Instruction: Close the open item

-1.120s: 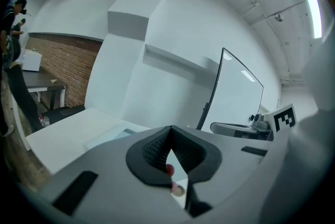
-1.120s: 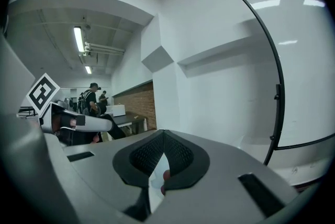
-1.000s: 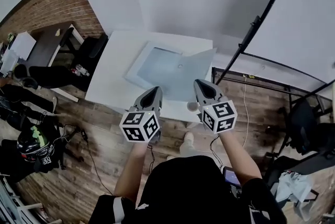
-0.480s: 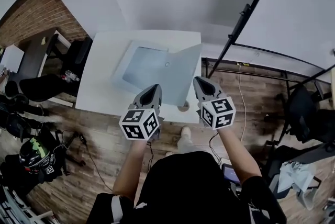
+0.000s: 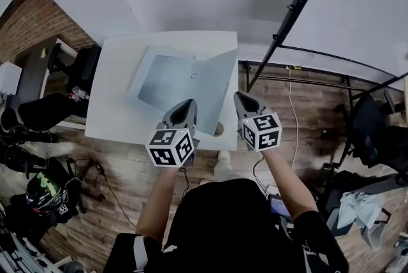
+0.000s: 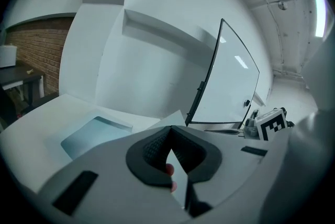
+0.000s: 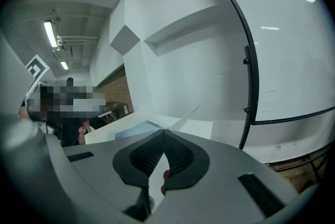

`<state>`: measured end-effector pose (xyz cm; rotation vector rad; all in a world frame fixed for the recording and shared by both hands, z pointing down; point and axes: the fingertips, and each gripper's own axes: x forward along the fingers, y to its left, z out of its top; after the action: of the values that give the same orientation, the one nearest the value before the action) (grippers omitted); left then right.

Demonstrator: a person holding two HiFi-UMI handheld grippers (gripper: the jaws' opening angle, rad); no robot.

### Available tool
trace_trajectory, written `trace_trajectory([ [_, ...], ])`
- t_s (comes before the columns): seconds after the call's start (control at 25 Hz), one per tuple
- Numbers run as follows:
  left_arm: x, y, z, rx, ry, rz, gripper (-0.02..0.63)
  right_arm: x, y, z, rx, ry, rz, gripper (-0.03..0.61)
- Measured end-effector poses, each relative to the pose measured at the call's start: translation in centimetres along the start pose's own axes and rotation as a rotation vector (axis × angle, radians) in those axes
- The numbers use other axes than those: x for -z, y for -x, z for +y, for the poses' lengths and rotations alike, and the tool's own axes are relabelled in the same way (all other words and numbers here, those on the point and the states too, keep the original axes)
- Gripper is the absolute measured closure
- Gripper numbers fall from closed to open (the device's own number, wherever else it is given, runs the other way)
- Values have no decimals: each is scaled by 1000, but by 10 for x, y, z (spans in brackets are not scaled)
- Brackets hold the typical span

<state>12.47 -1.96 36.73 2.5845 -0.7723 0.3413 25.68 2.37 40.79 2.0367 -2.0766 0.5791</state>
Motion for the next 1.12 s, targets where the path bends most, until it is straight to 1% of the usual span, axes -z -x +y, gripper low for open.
trace_trajectory([
  [0.16, 3, -13, 1, 1, 12, 3, 603, 9, -9, -7, -10, -8, 23, 538],
  [0.36, 13, -31, 1, -9, 12, 34, 603, 15, -20, -17, -30, -12, 43, 538],
  [0.52, 20, -43, 3, -29, 16, 59, 603, 19, -30, -28, -42, -17, 60, 538],
  [0.68, 21, -54, 4, -61, 2, 70, 603, 24, -42, -38, -72, -24, 68, 538],
  [0.92, 23, -54, 9, -113, 1, 65, 603, 34, -52, -33, -134, -13, 92, 538],
  [1.12, 27, -50, 13, -129, 5, 65, 603, 36, -58, -30, -153, 1, 104, 538],
])
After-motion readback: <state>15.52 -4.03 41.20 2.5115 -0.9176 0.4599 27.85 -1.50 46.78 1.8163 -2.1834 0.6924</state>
